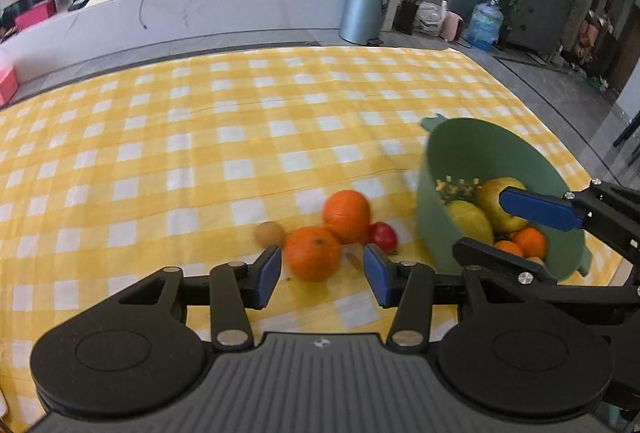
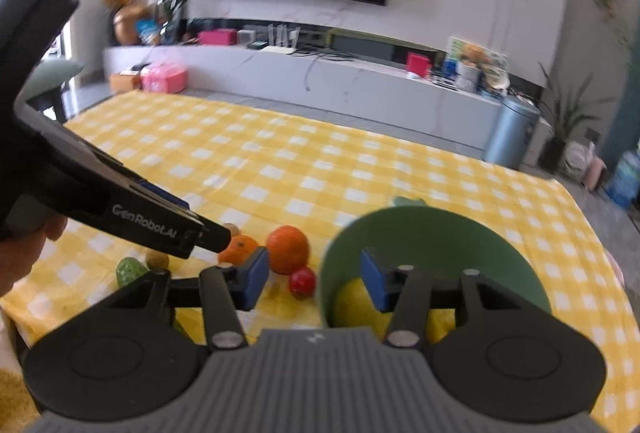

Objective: Organize fruits
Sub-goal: 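Grasp an orange with the left tool while the right tool grasps another orange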

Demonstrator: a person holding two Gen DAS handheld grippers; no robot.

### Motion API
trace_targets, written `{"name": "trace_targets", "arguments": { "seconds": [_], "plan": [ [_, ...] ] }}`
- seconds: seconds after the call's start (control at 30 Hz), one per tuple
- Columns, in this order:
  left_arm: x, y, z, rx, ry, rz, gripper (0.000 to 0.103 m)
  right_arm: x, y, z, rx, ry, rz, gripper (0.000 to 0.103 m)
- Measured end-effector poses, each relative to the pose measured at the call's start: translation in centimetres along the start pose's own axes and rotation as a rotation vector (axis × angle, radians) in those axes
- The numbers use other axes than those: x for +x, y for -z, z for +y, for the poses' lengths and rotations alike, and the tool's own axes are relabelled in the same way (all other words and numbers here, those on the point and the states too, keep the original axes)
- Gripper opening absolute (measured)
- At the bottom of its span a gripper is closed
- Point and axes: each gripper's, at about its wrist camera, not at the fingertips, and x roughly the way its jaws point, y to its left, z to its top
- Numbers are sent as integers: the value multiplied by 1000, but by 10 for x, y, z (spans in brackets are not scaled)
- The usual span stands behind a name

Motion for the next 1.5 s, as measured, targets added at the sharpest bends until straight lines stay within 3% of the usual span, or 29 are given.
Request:
{"name": "trace_targets", "arguments": {
  "seconds": [0.2, 0.4, 0.77, 1.17, 1.5],
  "plan": [
    [9, 3, 27, -44, 33, 2, 55, 25, -11, 16, -120, -15, 55, 40],
    [23, 4, 36, -5, 60, 11, 55, 52, -21, 25, -225, -55, 125, 38],
    [48, 8, 26, 47, 110, 53, 55, 91, -39, 19, -470, -211, 269, 37],
    [67, 16, 1, 165, 33, 58, 55, 107, -38, 13, -587, -260, 311, 43],
    [68, 15, 4, 120, 43, 56, 51, 118, -38, 14, -641, -294, 337, 44]
  ]
}}
